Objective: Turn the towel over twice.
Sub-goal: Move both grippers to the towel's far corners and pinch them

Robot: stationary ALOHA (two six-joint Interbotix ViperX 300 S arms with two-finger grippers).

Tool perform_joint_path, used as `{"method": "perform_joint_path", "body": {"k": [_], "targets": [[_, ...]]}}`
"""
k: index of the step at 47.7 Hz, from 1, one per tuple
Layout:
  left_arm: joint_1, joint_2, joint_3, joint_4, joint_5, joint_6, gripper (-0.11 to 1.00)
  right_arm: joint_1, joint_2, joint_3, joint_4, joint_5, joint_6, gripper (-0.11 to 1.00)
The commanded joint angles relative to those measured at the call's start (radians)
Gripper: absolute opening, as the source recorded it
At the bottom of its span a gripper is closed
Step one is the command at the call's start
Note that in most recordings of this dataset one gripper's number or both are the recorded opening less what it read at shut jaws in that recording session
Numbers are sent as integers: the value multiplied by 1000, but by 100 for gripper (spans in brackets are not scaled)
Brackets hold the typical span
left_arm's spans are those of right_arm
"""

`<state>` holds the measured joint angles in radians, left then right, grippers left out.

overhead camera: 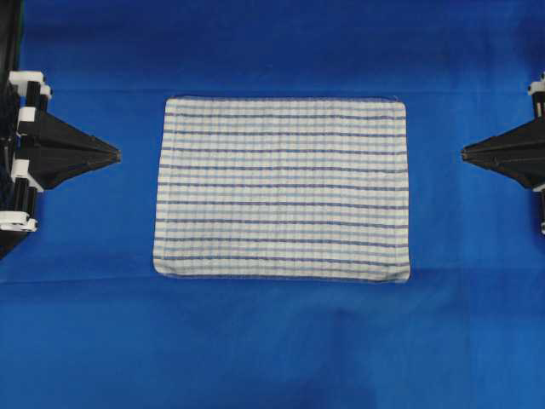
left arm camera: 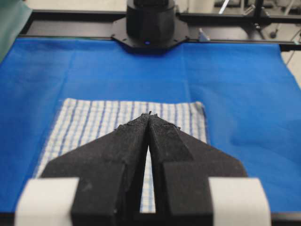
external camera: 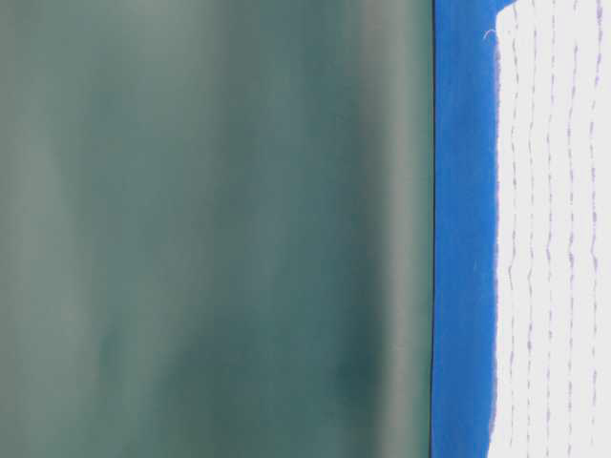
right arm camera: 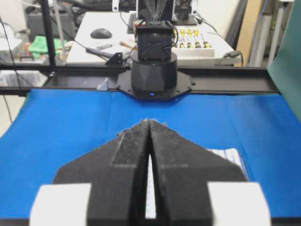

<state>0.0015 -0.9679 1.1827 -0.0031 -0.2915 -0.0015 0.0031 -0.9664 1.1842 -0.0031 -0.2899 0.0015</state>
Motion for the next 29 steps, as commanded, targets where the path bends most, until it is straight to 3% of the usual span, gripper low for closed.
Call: {"method": "perform_joint_path", "body": {"k": [1, 11, 29], "targets": [[6, 11, -20, -15, -12, 6, 0, -17, 8, -31, 6, -6, 2, 0], [60, 49, -15, -15, -15, 11, 0, -117, 48, -52, 6, 58, 5, 0], [229, 229, -8, -18, -74, 8, 1, -301, 212, -49, 6, 107, 54, 0]]}}
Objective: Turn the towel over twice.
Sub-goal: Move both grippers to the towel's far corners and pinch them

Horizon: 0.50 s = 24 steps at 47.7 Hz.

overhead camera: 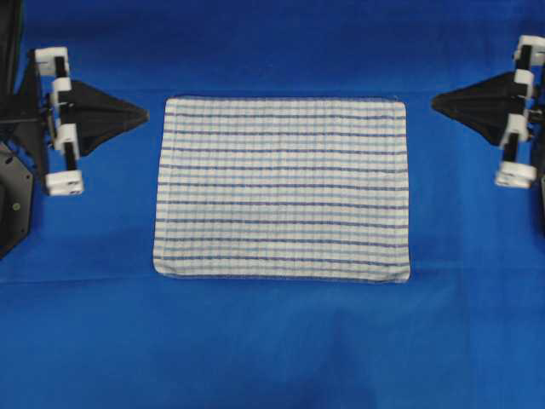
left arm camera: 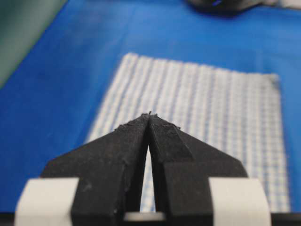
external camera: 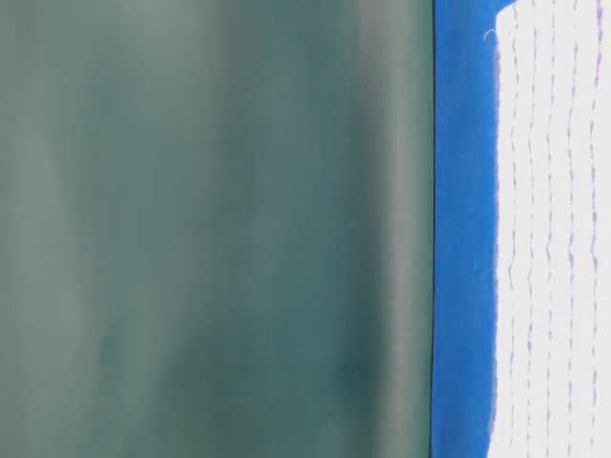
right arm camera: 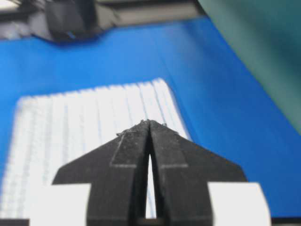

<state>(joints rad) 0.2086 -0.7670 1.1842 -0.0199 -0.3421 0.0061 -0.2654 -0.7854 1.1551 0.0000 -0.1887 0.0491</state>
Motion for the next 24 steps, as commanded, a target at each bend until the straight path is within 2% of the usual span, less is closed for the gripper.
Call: {"method": "perform_joint_path", "body": {"k": [1, 4, 9, 14, 19, 21, 24], "targets": [[28, 37, -8, -2, -28, 0, 1, -41, 43, -20, 3, 12, 8, 0], [61, 69, -3, 0, -41, 0, 3, -72, 92, -21, 3, 21, 9, 1], [115, 132, 9, -5, -67, 0, 25, -112, 173, -32, 3, 21, 9, 4], [149, 198, 20, -5, -114, -2, 58, -155, 264, -38, 2, 17, 9, 34], [169, 278, 29, -5, -170, 0, 85, -187, 362, -43, 2, -9, 8, 62], [173, 311, 31, -5, -189, 2, 90, -195, 396, -44, 0, -25, 8, 65], [179, 360, 31, -5, -212, 2, 89, -206, 454, -49, 0, -52, 8, 60]]}}
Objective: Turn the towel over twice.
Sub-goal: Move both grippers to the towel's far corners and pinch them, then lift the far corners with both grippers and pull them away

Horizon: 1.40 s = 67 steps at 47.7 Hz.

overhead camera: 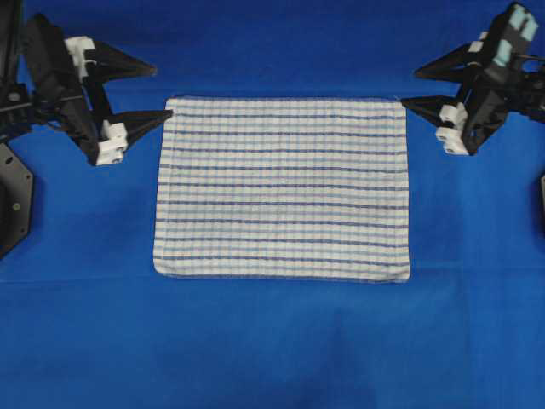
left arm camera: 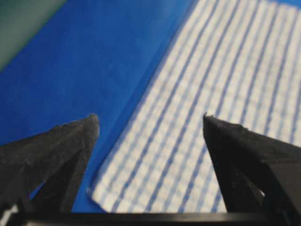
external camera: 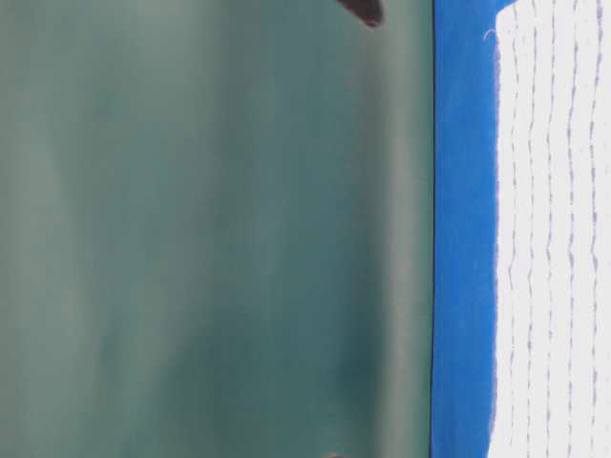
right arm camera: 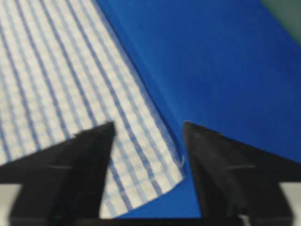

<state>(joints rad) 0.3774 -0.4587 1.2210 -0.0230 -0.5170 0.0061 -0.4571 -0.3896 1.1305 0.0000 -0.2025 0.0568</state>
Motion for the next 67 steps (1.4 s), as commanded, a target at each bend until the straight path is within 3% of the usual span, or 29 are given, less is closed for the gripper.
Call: {"method": "perform_joint_path", "body": {"k": [1, 19, 37, 42, 50, 55, 67], "targets": [[14, 67, -6, -2, -44, 2, 89, -15, 74, -26, 0, -46, 0, 59], [75, 365, -21, -2, -201, 2, 88, -66, 304, -67, -2, -115, -2, 58], [127, 545, -87, -3, -199, 3, 83, -97, 426, -81, -2, -143, -6, 56], [133, 551, -89, -3, -170, 3, 71, -97, 436, -83, -2, -141, -6, 46], [138, 549, -86, -2, -130, 5, 24, -97, 436, -84, -2, -135, -6, 7], [138, 548, -84, -2, -123, 3, 3, -95, 434, -84, -3, -132, -6, 5], [138, 520, -100, -3, -110, 0, 3, -100, 397, -98, -5, -127, -14, 5]]}}
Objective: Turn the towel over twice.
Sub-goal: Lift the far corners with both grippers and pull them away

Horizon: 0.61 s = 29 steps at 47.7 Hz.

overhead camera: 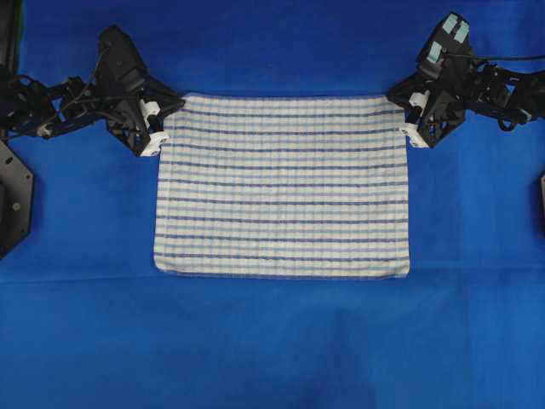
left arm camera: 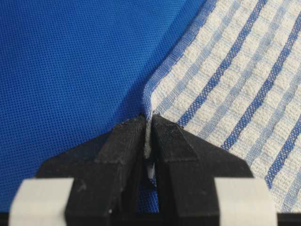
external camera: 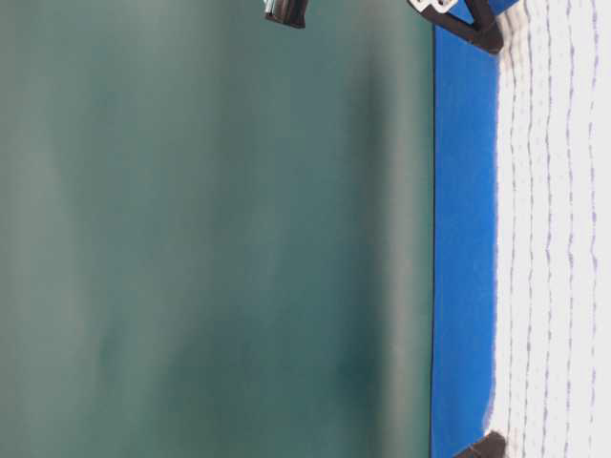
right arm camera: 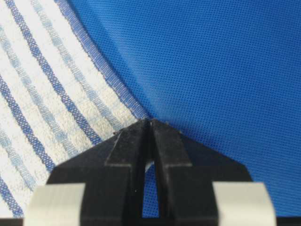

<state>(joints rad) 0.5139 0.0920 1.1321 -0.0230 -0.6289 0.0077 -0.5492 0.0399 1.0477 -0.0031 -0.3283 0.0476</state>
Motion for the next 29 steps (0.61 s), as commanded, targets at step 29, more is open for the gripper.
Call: {"method": "perform_joint_path", "body": {"k": [29], "targets": [[143, -316, -133, -3, 69, 3, 3, -219, -242, -225, -25, 215, -126, 5]]}}
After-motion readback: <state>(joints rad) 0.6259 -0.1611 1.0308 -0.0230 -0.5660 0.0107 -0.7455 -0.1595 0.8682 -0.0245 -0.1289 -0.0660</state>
